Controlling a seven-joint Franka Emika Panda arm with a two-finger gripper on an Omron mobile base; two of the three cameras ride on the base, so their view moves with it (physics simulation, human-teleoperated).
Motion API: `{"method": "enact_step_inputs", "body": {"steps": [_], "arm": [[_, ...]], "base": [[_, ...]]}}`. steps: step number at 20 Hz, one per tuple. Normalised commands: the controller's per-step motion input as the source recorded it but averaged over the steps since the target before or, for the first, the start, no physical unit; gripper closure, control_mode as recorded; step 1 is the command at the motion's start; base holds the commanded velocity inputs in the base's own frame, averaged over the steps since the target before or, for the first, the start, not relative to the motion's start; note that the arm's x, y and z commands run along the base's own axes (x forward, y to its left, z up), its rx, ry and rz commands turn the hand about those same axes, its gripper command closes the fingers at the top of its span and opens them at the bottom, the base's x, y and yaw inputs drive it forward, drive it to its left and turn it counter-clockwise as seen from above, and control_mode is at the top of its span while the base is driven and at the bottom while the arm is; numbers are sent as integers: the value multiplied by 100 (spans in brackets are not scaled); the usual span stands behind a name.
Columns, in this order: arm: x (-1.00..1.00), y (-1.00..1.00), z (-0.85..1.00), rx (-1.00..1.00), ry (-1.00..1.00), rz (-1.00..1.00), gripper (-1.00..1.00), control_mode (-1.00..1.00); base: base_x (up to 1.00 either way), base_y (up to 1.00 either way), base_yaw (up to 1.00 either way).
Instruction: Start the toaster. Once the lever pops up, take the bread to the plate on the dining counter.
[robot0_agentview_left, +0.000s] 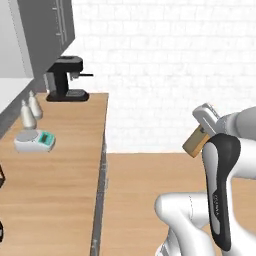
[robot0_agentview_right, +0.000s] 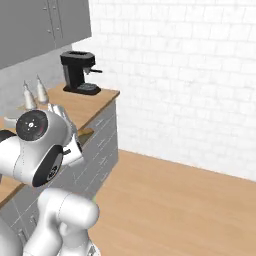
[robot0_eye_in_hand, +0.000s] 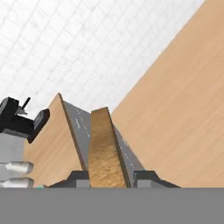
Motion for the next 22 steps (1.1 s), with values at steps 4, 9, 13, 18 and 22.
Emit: {"method": "enact_step_inputs", "body": {"steps": [4,9,13,18,22], "arm": [[0,0,0,0,0,0,100,100],[0,0,0,0,0,0,100,100],[0,0,0,0,0,0,100,100],[0,0,0,0,0,0,100,100],[0,0,0,0,0,0,100,100]], "base": [[0,-7,-74],[4,-10,-72],[35,4,-61],[70,17,-49],[89,26,-48]]}}
